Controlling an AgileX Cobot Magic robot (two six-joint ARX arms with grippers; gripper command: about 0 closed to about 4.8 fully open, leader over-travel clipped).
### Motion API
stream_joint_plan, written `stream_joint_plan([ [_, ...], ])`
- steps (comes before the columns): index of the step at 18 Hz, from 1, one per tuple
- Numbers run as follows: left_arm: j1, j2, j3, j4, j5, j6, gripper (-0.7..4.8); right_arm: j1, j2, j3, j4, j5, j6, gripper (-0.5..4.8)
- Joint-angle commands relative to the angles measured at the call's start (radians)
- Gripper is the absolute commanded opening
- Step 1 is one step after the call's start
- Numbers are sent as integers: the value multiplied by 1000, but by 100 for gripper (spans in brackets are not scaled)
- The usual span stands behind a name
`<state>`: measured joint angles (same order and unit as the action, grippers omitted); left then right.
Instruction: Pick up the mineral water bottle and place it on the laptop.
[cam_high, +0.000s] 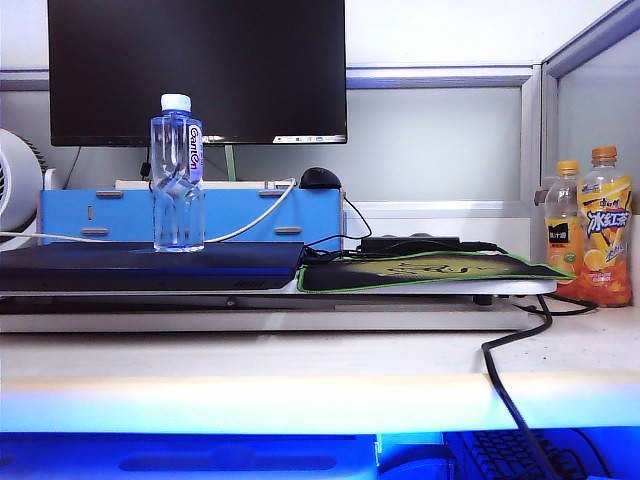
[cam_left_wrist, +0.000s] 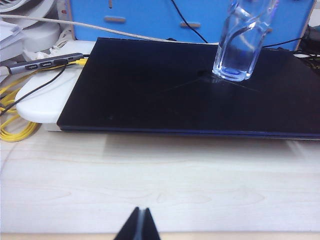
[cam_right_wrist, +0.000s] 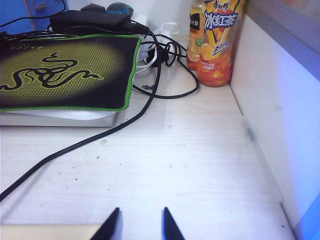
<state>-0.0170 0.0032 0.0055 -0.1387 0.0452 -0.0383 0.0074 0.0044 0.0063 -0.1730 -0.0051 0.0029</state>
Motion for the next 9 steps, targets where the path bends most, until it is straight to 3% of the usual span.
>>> stream_joint_plan([
  [1, 1, -2, 1, 5, 3, 1, -2, 3, 0, -2, -1, -31, 10, 117],
  [9, 1, -2, 1, 5, 3, 1, -2, 2, 0, -2, 5, -15, -3, 117],
])
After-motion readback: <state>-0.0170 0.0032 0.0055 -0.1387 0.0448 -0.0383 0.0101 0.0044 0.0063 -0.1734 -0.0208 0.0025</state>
